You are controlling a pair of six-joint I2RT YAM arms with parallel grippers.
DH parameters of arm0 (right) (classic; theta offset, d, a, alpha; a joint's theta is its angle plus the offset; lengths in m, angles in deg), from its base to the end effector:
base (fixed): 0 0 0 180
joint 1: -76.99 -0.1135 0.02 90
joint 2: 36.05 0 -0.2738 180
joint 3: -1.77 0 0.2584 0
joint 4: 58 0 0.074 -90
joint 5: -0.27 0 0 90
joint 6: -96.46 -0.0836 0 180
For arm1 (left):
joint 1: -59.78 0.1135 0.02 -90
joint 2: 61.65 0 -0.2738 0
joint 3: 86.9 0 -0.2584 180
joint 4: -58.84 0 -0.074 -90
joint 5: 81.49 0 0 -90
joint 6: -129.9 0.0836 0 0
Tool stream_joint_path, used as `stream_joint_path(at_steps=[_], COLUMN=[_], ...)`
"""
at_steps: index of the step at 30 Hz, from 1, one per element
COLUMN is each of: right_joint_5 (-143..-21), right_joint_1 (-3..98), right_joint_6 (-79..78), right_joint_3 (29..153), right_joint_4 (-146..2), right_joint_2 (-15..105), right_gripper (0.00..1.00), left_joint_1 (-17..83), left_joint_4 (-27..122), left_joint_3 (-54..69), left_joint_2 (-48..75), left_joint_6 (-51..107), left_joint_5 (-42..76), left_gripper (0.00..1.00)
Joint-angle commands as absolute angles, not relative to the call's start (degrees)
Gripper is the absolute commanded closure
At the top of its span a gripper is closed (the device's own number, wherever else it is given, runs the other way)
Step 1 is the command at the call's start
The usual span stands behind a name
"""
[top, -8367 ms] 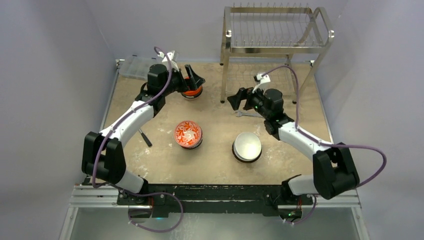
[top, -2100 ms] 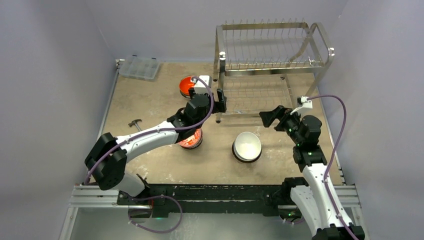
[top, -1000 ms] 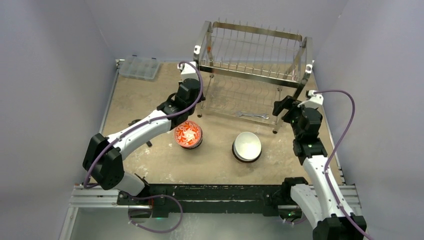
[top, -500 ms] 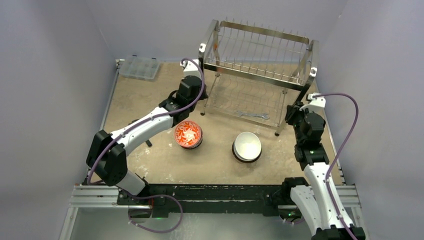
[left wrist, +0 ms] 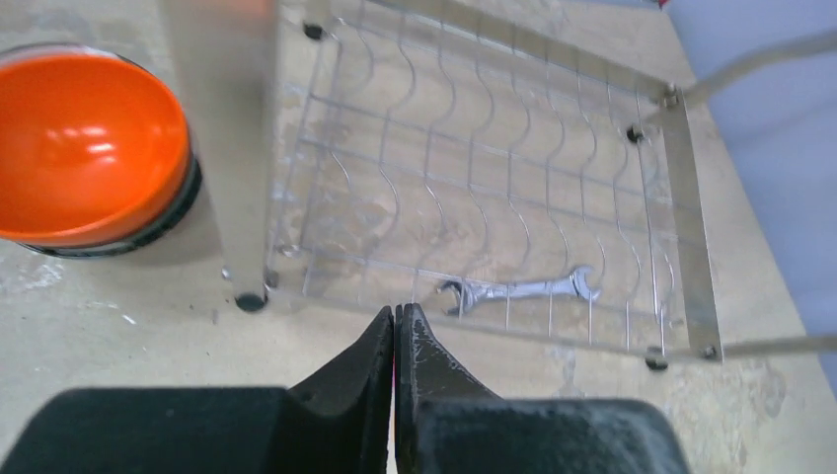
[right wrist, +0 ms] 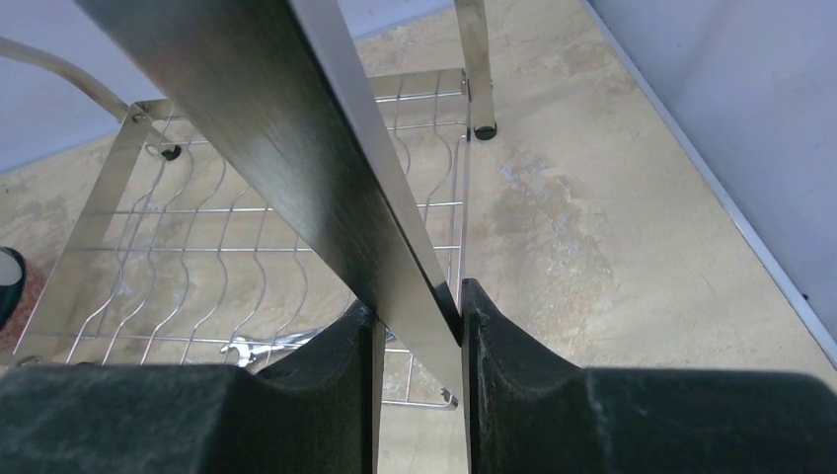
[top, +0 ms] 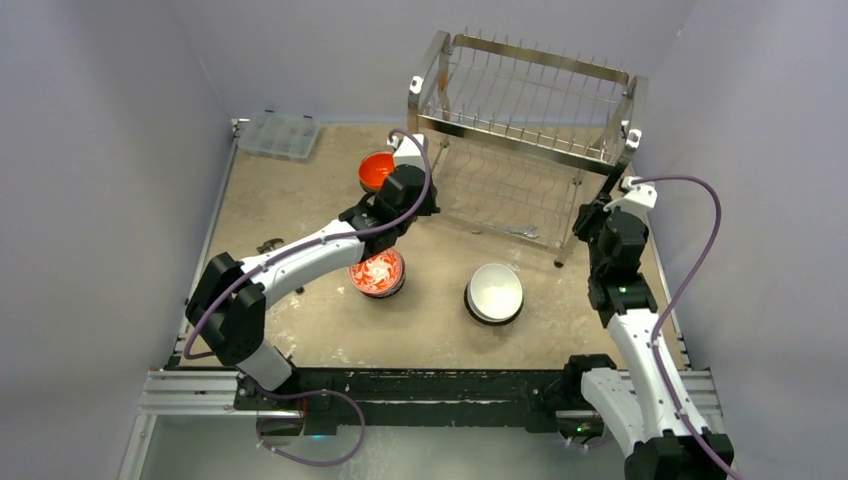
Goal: Load the bowls into the dish rack
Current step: Adjust the dish rack at the center of the board.
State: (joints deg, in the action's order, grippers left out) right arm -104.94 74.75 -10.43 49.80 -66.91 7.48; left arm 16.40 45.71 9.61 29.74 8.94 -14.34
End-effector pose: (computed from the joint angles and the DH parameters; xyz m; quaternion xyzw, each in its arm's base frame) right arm 0.2340 -0.0128 0.3105 0.1819 0.7099 0.0161 0.6802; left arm 0.3302 -0.2673 0.2975 -0.0241 0.8153 -0.2052 0.5409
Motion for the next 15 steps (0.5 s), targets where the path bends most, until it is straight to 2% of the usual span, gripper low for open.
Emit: stream_joint_path(at_steps=[1, 8, 12, 15], right_joint_5=[-104.69, -103.69, -102.62, -99.92], right_joint_1=[74.62, 74.77, 74.79, 74.86], right_joint_6=[-19.63, -19.34, -18.22, -17.03], right_joint_3=[54.92, 59.11, 60.1, 59.51], right_joint_4=[-63.85, -64.77, -66.36, -67.87], right_joint_2=[11.2, 16.06, 15.99, 14.04], right_gripper=[0.91, 0.87, 0.75, 0.64], left_joint_1=[15.57, 15.53, 15.53, 15.53], left_joint_4=[45.57, 42.51, 42.24, 42.09], left_joint_3=[11.03, 11.72, 12.9, 14.67], left_joint_2=[27.64, 26.64, 25.36, 23.36], left_joint_6=[4.71, 4.78, 4.57, 3.84], left_joint_5=[-13.84, -14.48, -14.75, -15.19], left_gripper=[1.0, 1.0, 1.0, 0.9])
